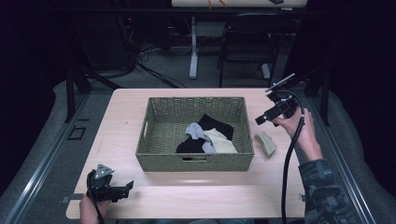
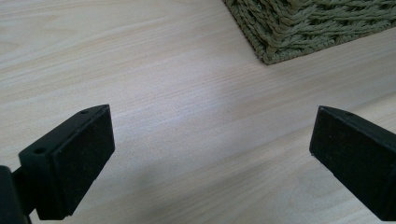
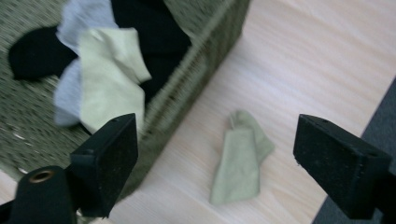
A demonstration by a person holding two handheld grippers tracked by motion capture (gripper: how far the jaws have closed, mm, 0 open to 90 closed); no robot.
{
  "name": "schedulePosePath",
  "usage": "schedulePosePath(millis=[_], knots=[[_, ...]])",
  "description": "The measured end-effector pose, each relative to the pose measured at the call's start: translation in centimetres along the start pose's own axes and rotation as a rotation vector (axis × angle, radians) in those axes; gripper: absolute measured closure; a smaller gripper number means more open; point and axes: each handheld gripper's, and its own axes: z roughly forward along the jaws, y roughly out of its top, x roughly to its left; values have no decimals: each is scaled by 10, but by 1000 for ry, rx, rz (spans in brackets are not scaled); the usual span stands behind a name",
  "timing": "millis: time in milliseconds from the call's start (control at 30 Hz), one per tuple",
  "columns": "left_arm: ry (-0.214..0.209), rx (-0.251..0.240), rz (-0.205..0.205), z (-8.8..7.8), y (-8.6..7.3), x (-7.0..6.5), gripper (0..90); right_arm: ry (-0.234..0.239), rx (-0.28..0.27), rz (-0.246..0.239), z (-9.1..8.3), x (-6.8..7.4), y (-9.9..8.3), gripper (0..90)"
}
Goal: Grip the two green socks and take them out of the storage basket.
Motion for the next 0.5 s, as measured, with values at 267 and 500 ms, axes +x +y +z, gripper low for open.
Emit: schedulePosePath(millis=[267, 500], knots=[[1, -4, 0, 0, 0, 0, 0, 11, -33, -86, -2, 35, 28, 28], [2, -5, -2, 0, 0, 0, 0, 26, -20, -142, 9, 60, 48, 0]])
